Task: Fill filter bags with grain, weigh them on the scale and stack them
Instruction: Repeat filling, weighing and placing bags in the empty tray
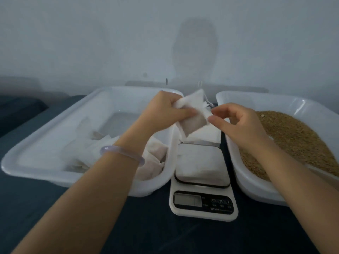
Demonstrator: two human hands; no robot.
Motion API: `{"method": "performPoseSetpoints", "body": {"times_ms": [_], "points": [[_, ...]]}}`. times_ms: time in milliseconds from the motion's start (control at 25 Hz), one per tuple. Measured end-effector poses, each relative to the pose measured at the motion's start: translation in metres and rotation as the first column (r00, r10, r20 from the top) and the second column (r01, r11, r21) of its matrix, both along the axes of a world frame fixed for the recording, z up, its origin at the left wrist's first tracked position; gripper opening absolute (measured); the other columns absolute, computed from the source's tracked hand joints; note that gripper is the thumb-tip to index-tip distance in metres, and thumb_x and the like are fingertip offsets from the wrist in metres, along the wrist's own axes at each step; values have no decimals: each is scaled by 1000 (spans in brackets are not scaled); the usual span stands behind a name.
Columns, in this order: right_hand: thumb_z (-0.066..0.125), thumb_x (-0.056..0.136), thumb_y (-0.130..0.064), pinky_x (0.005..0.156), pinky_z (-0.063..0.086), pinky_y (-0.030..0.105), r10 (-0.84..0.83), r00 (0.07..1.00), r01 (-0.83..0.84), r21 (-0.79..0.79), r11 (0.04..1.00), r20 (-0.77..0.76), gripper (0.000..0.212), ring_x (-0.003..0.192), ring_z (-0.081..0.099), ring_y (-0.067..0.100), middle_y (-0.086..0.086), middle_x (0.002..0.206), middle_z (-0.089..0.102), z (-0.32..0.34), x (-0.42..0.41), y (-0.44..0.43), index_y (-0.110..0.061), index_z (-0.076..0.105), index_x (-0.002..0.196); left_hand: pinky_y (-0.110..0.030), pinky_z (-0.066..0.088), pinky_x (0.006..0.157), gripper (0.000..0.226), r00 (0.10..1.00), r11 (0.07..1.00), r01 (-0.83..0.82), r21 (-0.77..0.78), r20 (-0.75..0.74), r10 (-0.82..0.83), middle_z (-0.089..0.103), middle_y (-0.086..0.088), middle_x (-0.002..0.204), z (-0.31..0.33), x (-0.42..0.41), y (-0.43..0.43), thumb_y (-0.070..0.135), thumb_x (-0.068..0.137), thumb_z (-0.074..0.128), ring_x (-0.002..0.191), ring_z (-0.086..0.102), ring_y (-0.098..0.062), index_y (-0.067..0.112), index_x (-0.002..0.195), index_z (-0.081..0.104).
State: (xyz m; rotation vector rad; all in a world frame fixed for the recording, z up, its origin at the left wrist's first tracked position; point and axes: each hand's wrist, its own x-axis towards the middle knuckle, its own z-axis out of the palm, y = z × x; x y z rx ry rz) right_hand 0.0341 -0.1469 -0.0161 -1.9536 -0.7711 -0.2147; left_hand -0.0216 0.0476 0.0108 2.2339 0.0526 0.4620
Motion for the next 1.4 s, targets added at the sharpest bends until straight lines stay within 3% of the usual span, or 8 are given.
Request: {"method": "performPoseSetpoints", "body": {"times_ms": [120,240,440,680,880,1080,1280,1400], "points": [[65,76,-48,66,36,16,-17,1000,15,-80,997,-22,15,74,57,-12,-16,84,68,-4,5,0,-39,64,87,-19,45,46,22,990,978,-140,-151,-8,140,57,2,59,14,-14,30,25,75,76,52,54,-8,6,70,66],[65,79,-45,62,35,18,-7,1000,4,-100,995,-25,13,68,57,-8,-13,78,69,-5,8,2,-36,65,88,-21,51,50,8,946,976,-131,-172,-317,71,70,-3,77,5,-41,56,17,78,73,63,69,-12,13,83,68],[64,82,-39,79,46,24,-4,999,-1,-134,991,-39,5,78,64,3,-20,75,69,-8,9,4,-35,65,85,-32,60,60,24,621,986,-74,146,-767,161,61,-7,97,-9,-56,60,17,86,67,67,72,-22,13,107,55],[63,86,-32,82,48,29,-16,999,11,-152,988,-33,3,79,65,9,-21,73,69,-7,8,2,-34,65,86,-19,45,69,27,923,856,-25,517,-316,218,54,13,83,3,-49,53,29,75,75,80,58,-9,28,94,57],[62,87,-29,76,46,19,-37,999,35,-154,987,-8,6,75,63,4,-19,71,69,-6,7,1,-33,66,86,-24,45,84,25,692,790,323,521,-700,178,48,18,90,-8,-48,38,38,80,72,92,54,-10,29,98,57],[60,89,-24,64,37,17,-172,985,170,-227,959,9,11,73,56,-1,-10,84,67,-8,15,2,-23,66,99,-11,35,62,10,936,814,204,544,-353,1,54,16,83,15,-17,16,36,84,65,72,50,2,29,88,59],[59,89,-22,79,39,21,-238,968,249,-356,901,77,20,100,57,12,-3,104,64,-10,12,1,-16,67,107,-24,40,72,13,951,776,212,593,-308,-25,62,3,92,-6,23,-20,30,85,61,84,54,-15,19,91,64],[54,91,-30,97,37,29,-112,942,297,-630,717,316,27,129,39,17,2,120,59,-9,11,12,-15,66,111,-24,42,72,8,974,775,136,617,-228,10,65,1,97,-22,33,-12,24,84,59,90,57,-18,19,89,64]]}}
